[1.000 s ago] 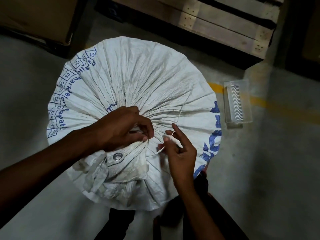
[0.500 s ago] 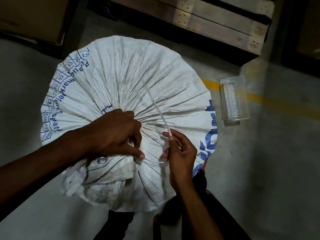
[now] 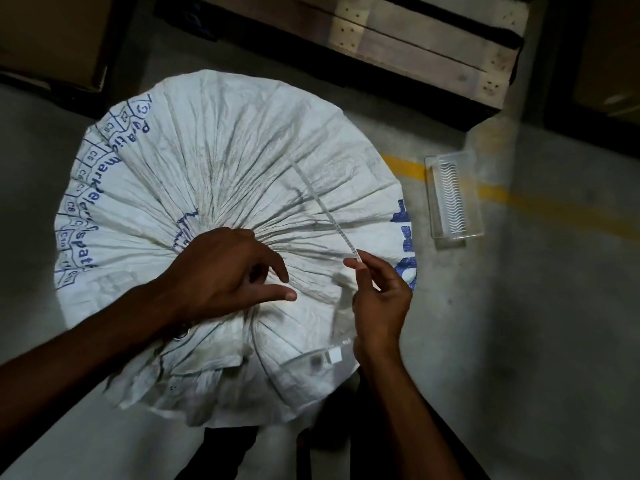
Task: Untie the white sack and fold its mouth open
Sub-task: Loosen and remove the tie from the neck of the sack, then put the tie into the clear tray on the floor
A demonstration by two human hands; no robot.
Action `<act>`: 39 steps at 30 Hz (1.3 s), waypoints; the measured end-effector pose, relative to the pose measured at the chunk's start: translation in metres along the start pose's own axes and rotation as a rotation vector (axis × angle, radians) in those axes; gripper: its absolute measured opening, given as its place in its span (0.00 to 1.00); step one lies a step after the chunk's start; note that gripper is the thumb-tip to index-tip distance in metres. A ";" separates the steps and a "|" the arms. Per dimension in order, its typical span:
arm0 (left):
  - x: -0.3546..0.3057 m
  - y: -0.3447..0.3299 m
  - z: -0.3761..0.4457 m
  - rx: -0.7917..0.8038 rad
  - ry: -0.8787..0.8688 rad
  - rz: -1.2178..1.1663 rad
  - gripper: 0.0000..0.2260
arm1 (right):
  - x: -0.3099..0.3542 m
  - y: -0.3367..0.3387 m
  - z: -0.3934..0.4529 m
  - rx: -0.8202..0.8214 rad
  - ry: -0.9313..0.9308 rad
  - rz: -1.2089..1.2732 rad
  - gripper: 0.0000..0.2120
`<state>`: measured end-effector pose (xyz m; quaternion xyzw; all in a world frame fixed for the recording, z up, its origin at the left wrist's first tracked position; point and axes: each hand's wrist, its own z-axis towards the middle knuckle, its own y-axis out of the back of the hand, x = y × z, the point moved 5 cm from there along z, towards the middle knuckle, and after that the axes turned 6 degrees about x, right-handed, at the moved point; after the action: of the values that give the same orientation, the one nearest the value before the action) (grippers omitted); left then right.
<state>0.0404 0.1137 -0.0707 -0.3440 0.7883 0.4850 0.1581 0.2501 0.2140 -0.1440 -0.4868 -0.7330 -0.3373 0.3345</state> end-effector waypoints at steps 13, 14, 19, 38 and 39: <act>0.004 -0.016 0.007 0.090 -0.170 -0.510 0.17 | 0.014 -0.013 0.029 -0.164 -0.051 0.161 0.17; 0.005 -0.015 0.008 0.058 -0.140 -0.587 0.13 | 0.017 -0.015 0.030 -0.172 -0.043 0.165 0.17; 0.012 0.000 0.017 -0.066 -0.022 -0.867 0.03 | 0.042 -0.020 0.027 -0.123 -0.042 0.235 0.19; -0.091 -0.038 0.296 -0.350 0.387 -1.350 0.03 | 0.089 0.106 0.271 -0.039 0.232 -0.149 0.13; -0.100 -0.043 0.315 -0.368 0.378 -1.337 0.04 | 0.089 0.114 0.287 -0.028 0.237 -0.177 0.14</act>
<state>0.1150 0.4149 -0.1913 -0.8523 0.3284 0.3416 0.2214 0.2843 0.5265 -0.2095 -0.3819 -0.7236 -0.4306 0.3809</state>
